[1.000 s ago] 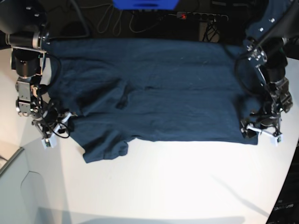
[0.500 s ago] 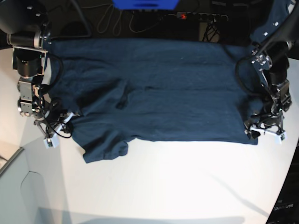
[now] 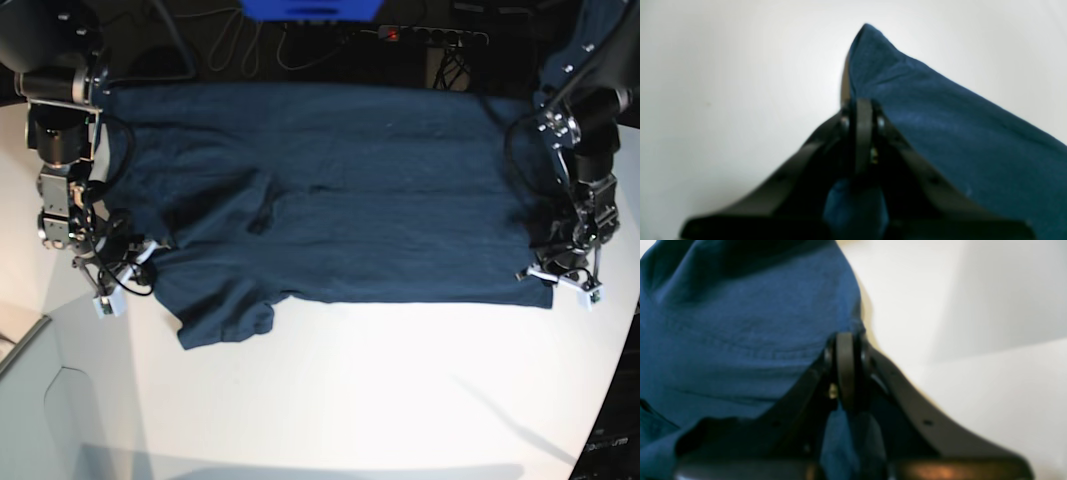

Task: Layout the t-shirt on the table in an organized manner, then fold the t-shirt properly
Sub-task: 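Grasp the shirt's hem corners with both grippers, then lift the hem corners and fold them over toward the collar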

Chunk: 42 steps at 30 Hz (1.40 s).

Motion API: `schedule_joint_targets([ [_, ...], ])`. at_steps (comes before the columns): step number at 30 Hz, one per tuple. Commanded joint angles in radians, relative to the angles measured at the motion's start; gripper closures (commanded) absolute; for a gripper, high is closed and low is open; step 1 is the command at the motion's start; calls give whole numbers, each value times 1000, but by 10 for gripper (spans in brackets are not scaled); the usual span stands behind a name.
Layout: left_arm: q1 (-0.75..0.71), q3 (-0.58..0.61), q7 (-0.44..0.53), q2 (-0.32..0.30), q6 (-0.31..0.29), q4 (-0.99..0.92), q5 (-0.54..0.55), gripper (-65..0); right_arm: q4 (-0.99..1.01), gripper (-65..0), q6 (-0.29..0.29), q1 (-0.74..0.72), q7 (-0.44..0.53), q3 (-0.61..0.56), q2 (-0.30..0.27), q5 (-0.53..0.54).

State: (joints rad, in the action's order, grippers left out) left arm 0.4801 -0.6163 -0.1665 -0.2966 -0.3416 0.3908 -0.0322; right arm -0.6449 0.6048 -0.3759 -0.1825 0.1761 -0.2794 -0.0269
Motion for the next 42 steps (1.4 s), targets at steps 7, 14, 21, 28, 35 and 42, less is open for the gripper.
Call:
schedule_joint_targets([
  [7, 10, 0, -132, 3, -12, 170, -2, -1, -37, 0, 4, -15, -15, 9, -10, 0],
  [14, -50, -1, -318, 43, -14, 440, -1, -1, -321, 0, 4, 104, -22, 148, 47, -5],
  [21, -202, -1, -417, 60, -14, 632, 173, -1, -594, 0, 4, 288, -19, 153, 75, -3],
  [28, -327, -1, -414, 47, -14, 664, 280, -1, -709, 0, 4, 437, -15, 201, 90, -1],
  [35, -349, -52, -414, 40, -14, 669, 282, -1, -725, 0, 10, 463, -15, 307, 122, -1],
  [42, -360, -78, -416, 44, -14, 659, 277, -1, -718, 0, 10, 486, -15, 302, 133, -1],
])
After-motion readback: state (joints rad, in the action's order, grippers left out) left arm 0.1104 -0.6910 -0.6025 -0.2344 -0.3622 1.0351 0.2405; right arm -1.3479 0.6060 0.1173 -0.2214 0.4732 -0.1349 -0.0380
